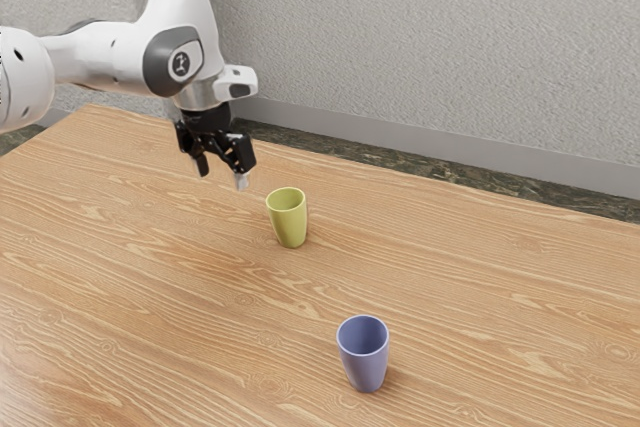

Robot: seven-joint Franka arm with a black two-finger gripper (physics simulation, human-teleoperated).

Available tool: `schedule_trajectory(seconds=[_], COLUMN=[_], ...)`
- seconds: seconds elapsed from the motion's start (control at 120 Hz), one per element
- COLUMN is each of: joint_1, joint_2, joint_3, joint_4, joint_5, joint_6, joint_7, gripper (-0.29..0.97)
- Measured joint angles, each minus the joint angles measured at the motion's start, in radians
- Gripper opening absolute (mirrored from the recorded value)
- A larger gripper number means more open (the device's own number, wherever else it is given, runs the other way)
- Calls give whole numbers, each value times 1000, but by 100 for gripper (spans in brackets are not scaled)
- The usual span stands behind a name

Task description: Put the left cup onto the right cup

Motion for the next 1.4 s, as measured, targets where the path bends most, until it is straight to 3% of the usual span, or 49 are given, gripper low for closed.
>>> schedule_trajectory(seconds=[0.583, 1.4], joint_1=[-25, -26], joint_2=[120, 263], joint_3=[-64, -77], joint_4=[36, 160], joint_5=[-27, -79], joint_6=[109, 120], joint_7=[-44, -94], gripper=[66, 66])
